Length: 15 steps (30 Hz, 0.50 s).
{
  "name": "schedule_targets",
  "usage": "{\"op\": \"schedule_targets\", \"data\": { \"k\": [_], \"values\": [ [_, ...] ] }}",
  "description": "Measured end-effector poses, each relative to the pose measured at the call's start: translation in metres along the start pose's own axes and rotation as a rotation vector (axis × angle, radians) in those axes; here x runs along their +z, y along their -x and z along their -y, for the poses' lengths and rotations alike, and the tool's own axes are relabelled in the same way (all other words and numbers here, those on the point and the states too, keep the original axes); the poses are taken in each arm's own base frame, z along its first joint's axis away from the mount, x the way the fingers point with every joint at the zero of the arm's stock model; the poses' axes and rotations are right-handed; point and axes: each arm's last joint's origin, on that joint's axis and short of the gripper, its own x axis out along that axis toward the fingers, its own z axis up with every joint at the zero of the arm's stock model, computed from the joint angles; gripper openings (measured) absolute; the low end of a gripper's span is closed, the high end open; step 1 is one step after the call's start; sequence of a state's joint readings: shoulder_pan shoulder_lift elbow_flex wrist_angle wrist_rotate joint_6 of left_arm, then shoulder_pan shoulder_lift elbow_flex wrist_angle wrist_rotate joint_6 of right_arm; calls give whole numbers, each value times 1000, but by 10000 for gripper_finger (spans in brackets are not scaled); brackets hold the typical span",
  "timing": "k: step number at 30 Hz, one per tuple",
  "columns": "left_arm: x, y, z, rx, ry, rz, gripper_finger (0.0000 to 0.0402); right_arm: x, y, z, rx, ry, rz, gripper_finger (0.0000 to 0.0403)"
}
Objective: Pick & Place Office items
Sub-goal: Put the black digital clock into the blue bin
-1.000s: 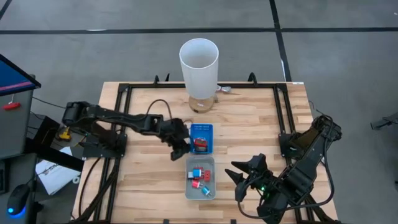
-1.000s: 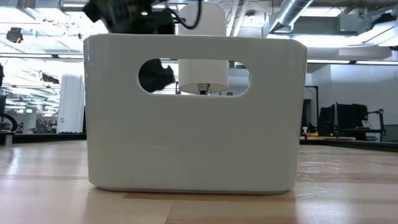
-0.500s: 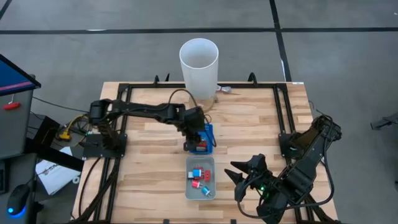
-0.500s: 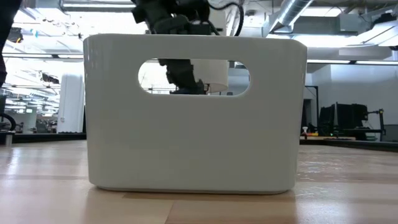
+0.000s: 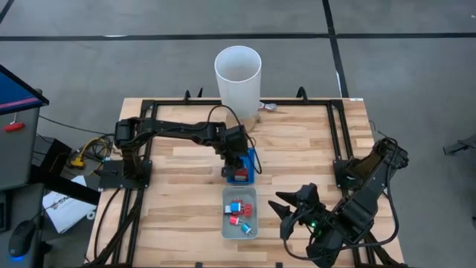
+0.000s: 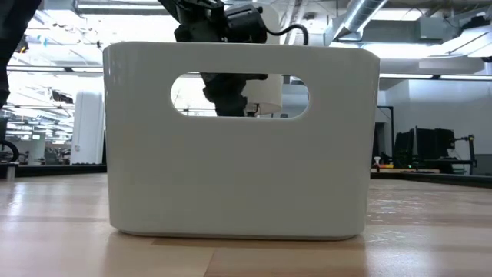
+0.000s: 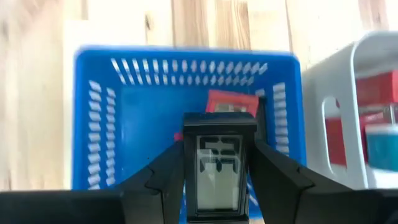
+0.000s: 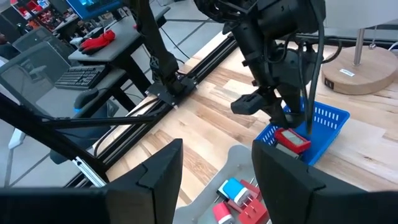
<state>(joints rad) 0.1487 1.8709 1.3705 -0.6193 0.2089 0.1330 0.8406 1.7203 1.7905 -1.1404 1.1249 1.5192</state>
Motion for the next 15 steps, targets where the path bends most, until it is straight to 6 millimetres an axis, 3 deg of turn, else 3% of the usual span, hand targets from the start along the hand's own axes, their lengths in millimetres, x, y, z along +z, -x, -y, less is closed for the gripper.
{"op": "schedule_targets", "data": {
  "k": [15],
  "values": [
    [8,-1,-13,79,-68,91,146,3,-5,0,-13,-10,7,185]
  ]
}}
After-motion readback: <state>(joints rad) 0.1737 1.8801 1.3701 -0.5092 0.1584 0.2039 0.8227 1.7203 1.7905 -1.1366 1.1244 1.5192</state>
